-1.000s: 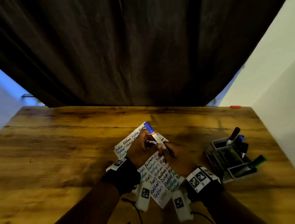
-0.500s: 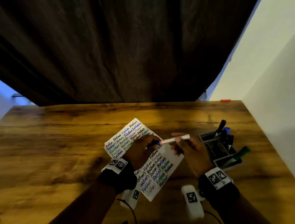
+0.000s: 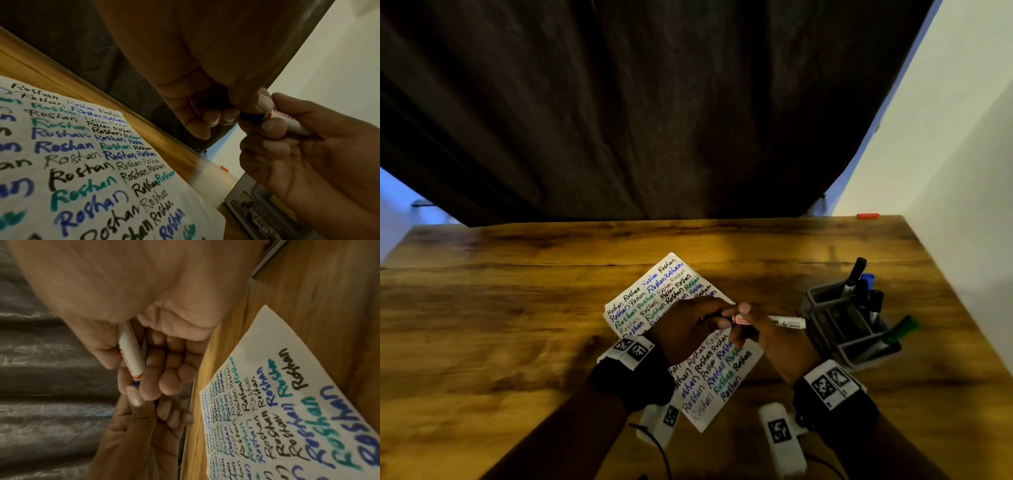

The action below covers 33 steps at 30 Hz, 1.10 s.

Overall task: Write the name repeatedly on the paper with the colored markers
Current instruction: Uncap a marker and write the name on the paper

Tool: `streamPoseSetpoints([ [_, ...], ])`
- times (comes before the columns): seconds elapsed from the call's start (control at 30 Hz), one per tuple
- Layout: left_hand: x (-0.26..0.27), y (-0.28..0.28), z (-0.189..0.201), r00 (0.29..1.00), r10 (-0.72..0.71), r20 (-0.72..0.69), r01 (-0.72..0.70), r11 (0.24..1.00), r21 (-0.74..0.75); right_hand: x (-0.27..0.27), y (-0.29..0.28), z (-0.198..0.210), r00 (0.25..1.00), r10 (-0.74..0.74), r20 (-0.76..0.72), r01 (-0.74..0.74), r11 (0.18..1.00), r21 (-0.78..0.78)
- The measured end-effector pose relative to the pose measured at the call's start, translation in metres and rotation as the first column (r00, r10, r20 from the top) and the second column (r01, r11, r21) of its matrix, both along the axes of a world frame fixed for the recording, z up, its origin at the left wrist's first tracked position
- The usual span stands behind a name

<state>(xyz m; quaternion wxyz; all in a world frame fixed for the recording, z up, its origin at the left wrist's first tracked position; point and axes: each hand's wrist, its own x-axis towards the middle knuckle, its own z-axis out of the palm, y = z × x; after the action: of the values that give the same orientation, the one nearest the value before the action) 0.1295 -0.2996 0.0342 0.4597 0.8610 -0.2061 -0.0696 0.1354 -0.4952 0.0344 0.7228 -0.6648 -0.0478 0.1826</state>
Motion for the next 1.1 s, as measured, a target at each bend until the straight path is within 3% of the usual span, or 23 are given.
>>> streamPoseSetpoints([
  [0.2, 0.004, 0.007, 0.0, 0.993, -0.044, -0.109, 0.035, 0.996, -0.084, -0.001, -0.002, 0.011, 0.996, 0.066, 0.063, -0.065, 0.998, -0.022],
  [0.37, 0.014, 0.015, 0.0, 0.956, -0.08, -0.282, 0.055, 0.994, -0.097, 0.001, -0.003, 0.007, 0.981, 0.115, 0.158, -0.089, 0.982, -0.166],
  [0.4, 0.018, 0.023, 0.001, 0.952, -0.093, -0.29, 0.078, 0.995, -0.064, 0.004, -0.006, 0.007, 0.983, 0.094, 0.156, -0.074, 0.988, -0.134],
  [0.5, 0.027, 0.064, 0.001, 0.954, -0.068, -0.293, 0.076, 0.997, 0.017, 0.016, -0.028, 0.011, 0.996, -0.09, 0.024, 0.085, 0.983, 0.164],
  [0.6, 0.036, 0.092, -0.003, 0.952, 0.085, -0.295, -0.067, 0.995, 0.071, 0.027, -0.046, 0.008, 0.987, -0.134, 0.085, 0.129, 0.99, 0.062],
  [0.77, 0.041, 0.065, -0.017, 0.967, 0.164, -0.193, -0.137, 0.979, 0.149, 0.037, -0.029, -0.022, 0.984, 0.023, 0.178, 0.005, 0.988, -0.152],
  [0.93, 0.047, 0.036, -0.046, 0.954, 0.148, -0.261, -0.032, 0.915, 0.401, 0.037, -0.007, -0.055, 0.995, 0.001, 0.101, 0.026, 0.965, -0.261],
  [1.1, 0.053, 0.039, -0.065, 0.978, 0.064, -0.198, 0.074, 0.781, 0.62, 0.038, -0.013, -0.067, 0.973, 0.149, 0.179, -0.091, 0.952, -0.293],
])
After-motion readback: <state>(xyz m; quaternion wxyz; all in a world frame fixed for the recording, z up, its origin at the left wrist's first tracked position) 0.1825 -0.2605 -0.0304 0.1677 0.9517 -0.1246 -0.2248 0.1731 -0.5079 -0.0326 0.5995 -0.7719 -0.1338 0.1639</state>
